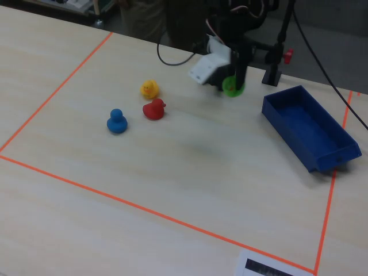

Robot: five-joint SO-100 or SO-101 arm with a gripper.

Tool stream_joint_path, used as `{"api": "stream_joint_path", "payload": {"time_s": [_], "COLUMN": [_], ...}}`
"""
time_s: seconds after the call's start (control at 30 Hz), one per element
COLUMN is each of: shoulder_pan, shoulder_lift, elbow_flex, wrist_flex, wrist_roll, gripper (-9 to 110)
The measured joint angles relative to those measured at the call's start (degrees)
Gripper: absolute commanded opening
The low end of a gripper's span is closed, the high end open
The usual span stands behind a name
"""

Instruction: Grasp green duck and put it into box.

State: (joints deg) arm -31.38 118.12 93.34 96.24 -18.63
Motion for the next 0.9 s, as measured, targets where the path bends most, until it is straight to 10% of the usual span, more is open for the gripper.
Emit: {"api": "stream_joint_path", "payload": {"time_s": [0.23, 0.73, 0.9], "shoulder_pan": [-22.41, -32.08, -32.87], "shoulder_lift": [-10.63, -48.08, -50.01], "elbow_flex": [-2.99, -42.71, -42.89], "wrist_flex": [-2.55, -2.55, -2.55], "wrist_roll": [-2.46, -4.83, -4.92], "gripper": [0, 0, 26]}}
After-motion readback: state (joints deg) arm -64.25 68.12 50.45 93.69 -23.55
